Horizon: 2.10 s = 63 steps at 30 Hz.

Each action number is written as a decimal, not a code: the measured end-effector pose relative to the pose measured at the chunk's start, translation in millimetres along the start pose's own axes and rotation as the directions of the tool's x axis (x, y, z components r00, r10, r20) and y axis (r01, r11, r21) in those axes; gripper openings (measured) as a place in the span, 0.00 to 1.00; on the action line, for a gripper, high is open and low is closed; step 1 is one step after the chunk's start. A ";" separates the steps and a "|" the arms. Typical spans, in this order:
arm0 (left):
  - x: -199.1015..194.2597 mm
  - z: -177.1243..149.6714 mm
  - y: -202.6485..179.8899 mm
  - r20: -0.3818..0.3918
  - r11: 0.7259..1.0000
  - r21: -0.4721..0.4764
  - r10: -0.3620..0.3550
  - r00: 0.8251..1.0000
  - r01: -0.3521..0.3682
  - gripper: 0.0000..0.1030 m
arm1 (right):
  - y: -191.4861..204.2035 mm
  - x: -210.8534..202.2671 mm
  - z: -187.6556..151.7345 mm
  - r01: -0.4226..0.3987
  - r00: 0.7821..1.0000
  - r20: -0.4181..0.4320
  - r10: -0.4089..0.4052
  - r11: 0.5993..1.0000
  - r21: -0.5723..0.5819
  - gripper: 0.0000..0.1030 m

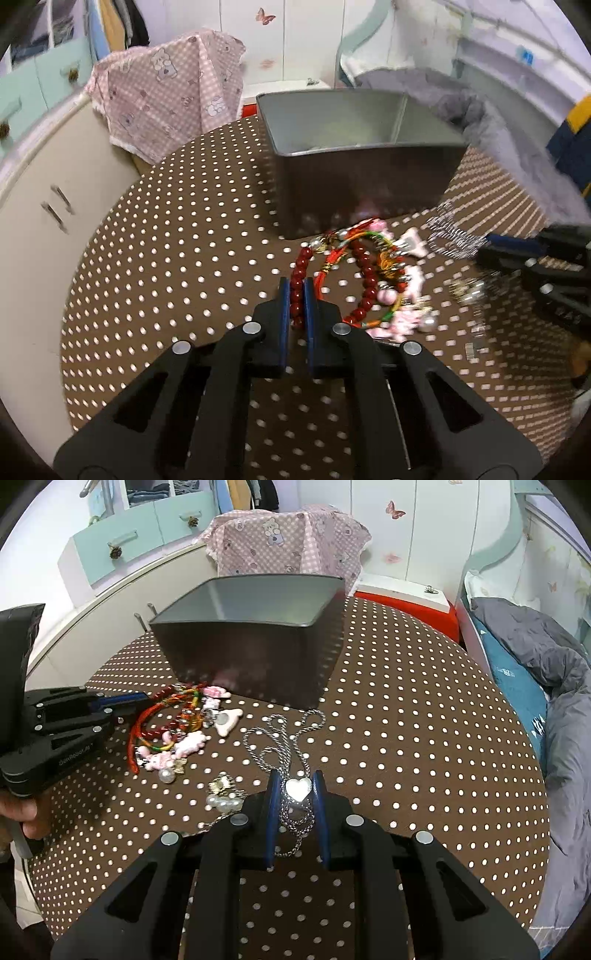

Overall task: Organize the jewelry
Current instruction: 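Lift both items over the grey box and release them inside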

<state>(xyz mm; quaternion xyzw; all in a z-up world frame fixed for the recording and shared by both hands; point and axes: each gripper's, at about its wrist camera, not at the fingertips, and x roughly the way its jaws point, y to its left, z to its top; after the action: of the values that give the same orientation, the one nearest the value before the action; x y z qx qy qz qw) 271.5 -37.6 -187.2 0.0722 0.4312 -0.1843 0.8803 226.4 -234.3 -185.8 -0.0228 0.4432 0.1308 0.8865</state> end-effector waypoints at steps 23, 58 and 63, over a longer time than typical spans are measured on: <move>-120.6 47.3 5.4 0.272 0.992 -0.027 -0.108 0.956 0.119 0.08 | -15.3 -119.6 76.7 -0.166 0.946 0.278 0.167 0.986 -0.029 0.15; -68.7 111.1 27.0 0.222 0.987 -0.159 0.068 0.973 -0.032 0.95 | -39.3 -43.2 145.0 -0.145 0.969 0.215 0.119 0.983 0.109 0.92; -88.5 100.2 30.5 0.261 0.981 -0.189 0.101 0.960 -0.052 0.95 | -36.7 -52.0 138.8 -0.141 0.964 0.240 0.111 0.983 0.115 0.92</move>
<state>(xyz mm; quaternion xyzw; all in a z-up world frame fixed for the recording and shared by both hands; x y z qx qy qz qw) 307.1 -14.9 -56.7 -0.0169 0.3191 -0.1184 0.9401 314.1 -259.0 -63.3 0.0792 0.3446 0.1594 0.9217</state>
